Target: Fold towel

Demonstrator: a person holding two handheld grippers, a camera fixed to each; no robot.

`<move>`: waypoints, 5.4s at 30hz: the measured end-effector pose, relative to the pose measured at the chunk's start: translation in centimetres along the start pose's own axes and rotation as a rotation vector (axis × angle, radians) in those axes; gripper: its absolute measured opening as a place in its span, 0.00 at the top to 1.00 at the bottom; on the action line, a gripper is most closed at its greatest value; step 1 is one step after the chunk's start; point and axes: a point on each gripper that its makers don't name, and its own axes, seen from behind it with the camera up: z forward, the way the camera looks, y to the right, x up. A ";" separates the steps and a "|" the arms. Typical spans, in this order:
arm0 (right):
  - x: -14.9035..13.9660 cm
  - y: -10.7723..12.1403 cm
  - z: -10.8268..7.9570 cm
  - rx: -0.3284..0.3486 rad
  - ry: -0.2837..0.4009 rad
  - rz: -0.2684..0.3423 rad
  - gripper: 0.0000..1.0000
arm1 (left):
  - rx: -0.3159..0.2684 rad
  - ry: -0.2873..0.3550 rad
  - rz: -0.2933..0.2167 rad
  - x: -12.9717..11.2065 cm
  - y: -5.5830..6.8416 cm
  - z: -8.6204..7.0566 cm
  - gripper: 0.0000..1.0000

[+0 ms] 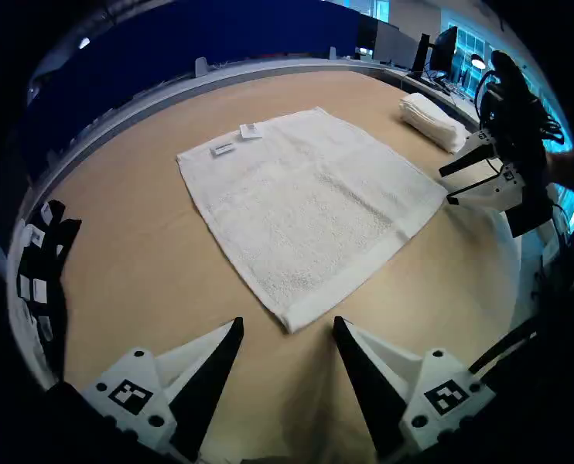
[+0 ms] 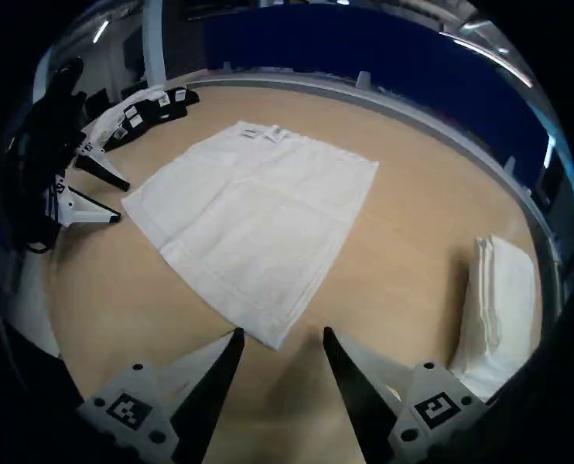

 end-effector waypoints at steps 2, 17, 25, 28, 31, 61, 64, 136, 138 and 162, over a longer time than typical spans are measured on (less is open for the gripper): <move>0.0 -0.1 0.1 0.000 0.000 -0.004 0.23 | -0.001 -0.002 -0.006 0.0 0.1 -0.1 0.17; -0.5 -1.1 0.2 0.036 -0.014 -0.018 0.45 | 0.019 -0.011 -0.013 -0.1 0.0 -0.1 0.32; -0.4 -0.8 0.3 0.032 -0.013 -0.009 0.58 | 0.028 -0.028 0.003 -0.1 -0.3 0.0 0.49; -0.4 -0.7 0.3 0.032 -0.013 -0.008 0.58 | 0.028 -0.032 0.007 -0.1 -0.1 0.1 0.53; -0.4 -0.7 0.3 0.033 -0.013 -0.008 0.58 | 0.029 -0.033 0.007 -0.1 0.0 0.2 0.53; 0.2 -1.0 0.0 0.063 0.006 0.025 0.89 | 0.002 -0.040 -0.003 0.0 1.1 -0.1 0.92; 0.7 -0.9 -0.4 0.064 0.015 0.027 0.89 | 0.006 -0.035 -0.006 0.3 1.1 -0.4 0.92; 12.1 3.0 -4.2 0.025 0.131 0.048 0.89 | 0.072 0.133 -0.186 11.3 -3.8 -4.6 0.93; 12.2 3.2 -3.7 0.025 0.124 0.049 0.89 | 0.067 0.130 -0.187 11.3 -3.9 -4.0 0.93; 12.2 5.9 2.6 -0.011 0.070 0.153 0.81 | 0.091 0.077 -0.181 10.1 -6.8 2.3 0.84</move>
